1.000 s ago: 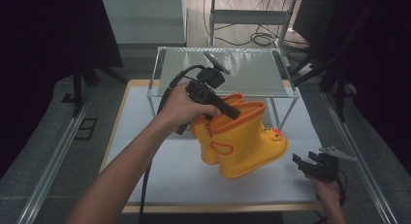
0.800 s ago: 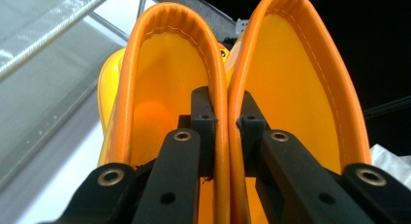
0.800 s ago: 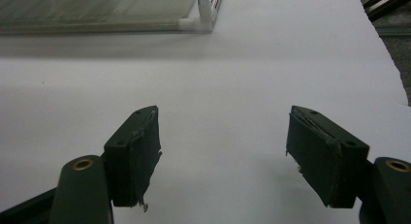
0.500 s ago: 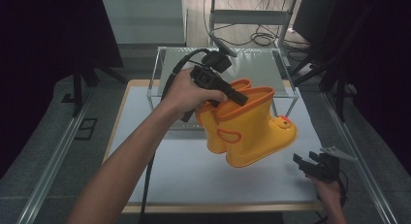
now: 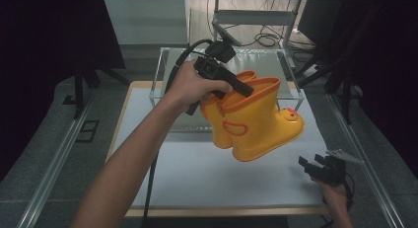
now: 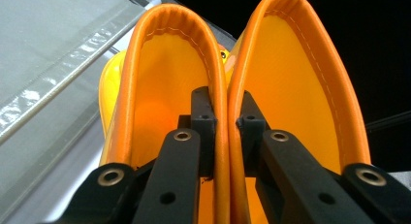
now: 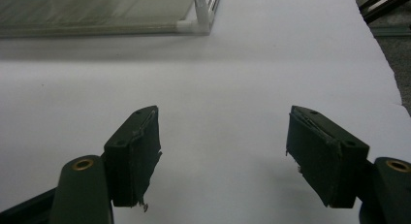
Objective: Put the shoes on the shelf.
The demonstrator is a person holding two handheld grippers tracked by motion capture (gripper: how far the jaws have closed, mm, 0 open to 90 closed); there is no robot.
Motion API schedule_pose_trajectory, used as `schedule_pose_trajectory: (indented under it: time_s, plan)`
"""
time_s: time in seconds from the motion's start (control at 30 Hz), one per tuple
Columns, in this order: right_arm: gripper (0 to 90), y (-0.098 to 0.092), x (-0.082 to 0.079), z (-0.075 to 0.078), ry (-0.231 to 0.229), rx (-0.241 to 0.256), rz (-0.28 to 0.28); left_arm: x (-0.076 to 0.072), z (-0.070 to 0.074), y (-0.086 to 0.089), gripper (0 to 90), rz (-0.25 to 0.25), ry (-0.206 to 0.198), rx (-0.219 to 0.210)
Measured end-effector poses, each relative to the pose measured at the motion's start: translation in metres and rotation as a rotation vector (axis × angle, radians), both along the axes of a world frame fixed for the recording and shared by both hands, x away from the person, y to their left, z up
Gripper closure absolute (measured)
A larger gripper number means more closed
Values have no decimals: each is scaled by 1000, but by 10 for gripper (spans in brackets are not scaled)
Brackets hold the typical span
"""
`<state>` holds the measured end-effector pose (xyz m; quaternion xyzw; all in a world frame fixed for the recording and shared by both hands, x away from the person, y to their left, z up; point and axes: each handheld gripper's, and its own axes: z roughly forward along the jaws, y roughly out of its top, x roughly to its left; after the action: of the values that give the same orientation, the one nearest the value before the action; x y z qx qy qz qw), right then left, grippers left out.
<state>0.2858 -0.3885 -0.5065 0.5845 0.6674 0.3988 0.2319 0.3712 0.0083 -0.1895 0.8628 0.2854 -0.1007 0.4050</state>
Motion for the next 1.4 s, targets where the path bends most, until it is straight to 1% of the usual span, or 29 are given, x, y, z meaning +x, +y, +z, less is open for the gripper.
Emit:
schedule_pose_trajectory:
  time_s: [0.13,0.27,0.5,0.67,0.73,0.83,0.93,1.03,1.1,1.17,1.27,1.33,1.4]
  plan:
    - [273,-1,0,0,3,2,-2,4,2,1,820,6,2,2]
    - [273,-2,0,-1,1,0,-4,5,9,1,820,2,-3,2]
    - [273,-2,-1,0,2,4,-6,14,18,3,820,11,5,-41]
    - [273,-4,-1,0,2,8,-12,23,33,6,821,32,-8,-58]
    - [274,-4,-1,-1,1,13,-16,29,40,8,820,49,-16,-58]
    - [274,-5,-1,-1,0,14,-17,38,46,10,821,86,-21,-60]
    - [274,-4,-1,-1,2,17,-15,50,50,12,820,133,-27,-55]
    - [274,-4,0,-1,2,16,-10,65,54,14,821,183,-30,-39]
    - [274,-4,-1,-1,1,19,-12,73,55,16,821,214,-27,-30]
    - [274,-5,-1,0,2,25,-15,85,54,16,821,250,-27,-16]
    - [274,-5,-1,0,-3,28,-14,97,53,17,821,277,-23,-8]
    - [274,-5,-1,0,0,28,-13,107,51,18,821,300,-14,-10]
    - [274,-5,0,-1,2,26,-10,114,50,20,821,317,-7,-12]
